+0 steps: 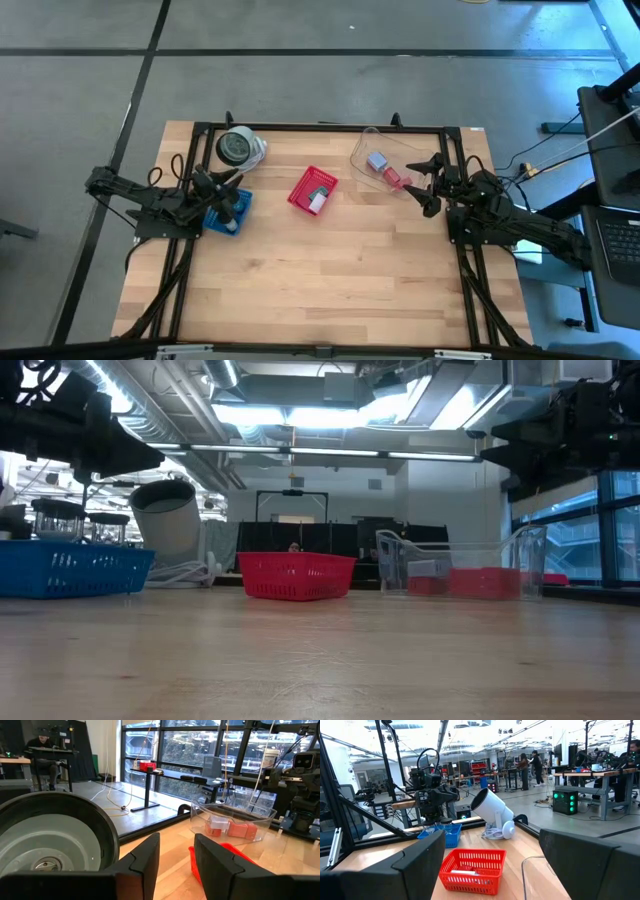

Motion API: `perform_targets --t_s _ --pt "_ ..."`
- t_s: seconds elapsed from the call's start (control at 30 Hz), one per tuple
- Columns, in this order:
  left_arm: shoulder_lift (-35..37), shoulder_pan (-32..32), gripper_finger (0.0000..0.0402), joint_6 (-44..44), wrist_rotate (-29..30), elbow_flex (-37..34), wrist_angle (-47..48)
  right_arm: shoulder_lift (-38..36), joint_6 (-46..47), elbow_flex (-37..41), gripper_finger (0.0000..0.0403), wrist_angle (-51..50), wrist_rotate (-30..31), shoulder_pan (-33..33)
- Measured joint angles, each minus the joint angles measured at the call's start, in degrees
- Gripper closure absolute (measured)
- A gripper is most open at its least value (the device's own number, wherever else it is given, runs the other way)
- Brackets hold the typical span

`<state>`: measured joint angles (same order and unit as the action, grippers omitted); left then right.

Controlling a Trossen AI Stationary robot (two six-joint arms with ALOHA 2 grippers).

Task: Pick & Place Office items
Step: Return to Home Position

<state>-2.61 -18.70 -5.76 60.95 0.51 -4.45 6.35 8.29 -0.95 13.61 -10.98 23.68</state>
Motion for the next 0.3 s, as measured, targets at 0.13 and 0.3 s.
perform_targets --t_s 0.13,0.3 --pt "0.0 0.0 0.0282 0.0 0.0 0.0 0.0 0.0 0.0 0.0 0.0079 0.0 0.0 0.0" --pt "0.0 0.0 0.0284 0.0 0.0 0.0 0.0 0.0 0.0 0.0 0.0079 0.0 0.0 0.0"
